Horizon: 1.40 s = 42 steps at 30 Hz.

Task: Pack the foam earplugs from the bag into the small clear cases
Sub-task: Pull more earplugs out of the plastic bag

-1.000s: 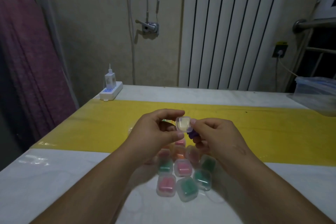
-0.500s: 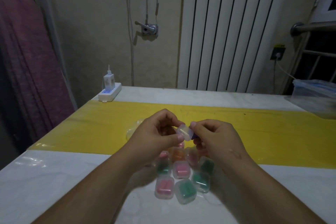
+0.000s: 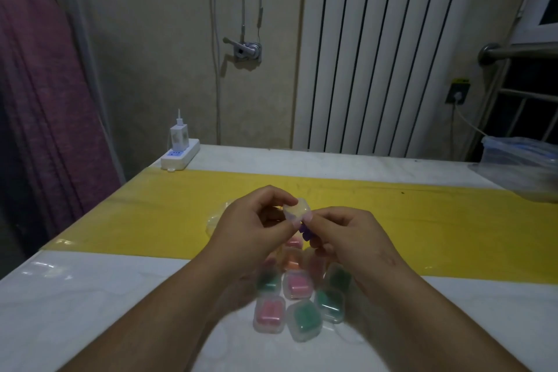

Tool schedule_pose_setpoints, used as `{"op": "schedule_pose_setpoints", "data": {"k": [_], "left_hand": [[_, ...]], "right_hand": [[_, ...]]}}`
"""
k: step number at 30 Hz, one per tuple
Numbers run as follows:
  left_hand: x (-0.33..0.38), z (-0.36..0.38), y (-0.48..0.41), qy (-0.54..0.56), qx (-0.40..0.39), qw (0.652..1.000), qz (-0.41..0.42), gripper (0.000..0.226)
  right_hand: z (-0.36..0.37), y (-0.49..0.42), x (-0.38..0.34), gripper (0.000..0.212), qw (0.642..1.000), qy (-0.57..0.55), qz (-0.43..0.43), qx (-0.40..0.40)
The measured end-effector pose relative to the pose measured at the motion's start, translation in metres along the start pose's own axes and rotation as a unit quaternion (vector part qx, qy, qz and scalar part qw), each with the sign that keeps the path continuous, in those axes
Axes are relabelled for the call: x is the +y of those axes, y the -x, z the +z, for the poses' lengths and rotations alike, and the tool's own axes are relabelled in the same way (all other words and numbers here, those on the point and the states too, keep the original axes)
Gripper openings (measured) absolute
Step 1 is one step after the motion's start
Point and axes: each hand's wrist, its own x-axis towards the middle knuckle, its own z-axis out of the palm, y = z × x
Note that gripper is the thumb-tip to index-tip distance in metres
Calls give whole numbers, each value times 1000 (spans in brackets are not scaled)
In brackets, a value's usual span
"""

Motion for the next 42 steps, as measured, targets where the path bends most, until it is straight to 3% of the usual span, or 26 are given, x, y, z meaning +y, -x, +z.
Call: {"op": "schedule_pose_setpoints", "data": {"k": [4, 12, 15, 18, 21, 24, 35, 42], "left_hand": [[-5, 0, -2, -72, 12, 997, 26, 24], [-5, 3, 0, -95, 17, 994, 45, 25], [2, 5, 1, -74, -15, 997, 31, 30], [2, 5, -1, -62, -43, 997, 14, 31], [-1, 4, -2, -19, -9, 1000, -2, 22], [-2, 4, -3, -6, 12, 1000, 12, 23], [-6, 5, -1, -116, 26, 992, 38, 15], [5, 15, 3, 5, 36, 999, -9, 24]], "right_hand": [[0, -2, 4, 18, 1000, 26, -10, 7], [4, 0, 3, 19, 993, 94, -53, 39], [3, 2, 0, 21, 988, 123, -68, 61], [3, 2, -2, 20, 990, 117, -68, 45], [0, -2, -1, 23, 997, 48, -17, 57], [-1, -2, -3, 27, 1000, 11, 19, 18], [4, -1, 0, 25, 998, 61, -8, 19], [5, 0, -4, 24, 994, 86, -7, 63]]}}
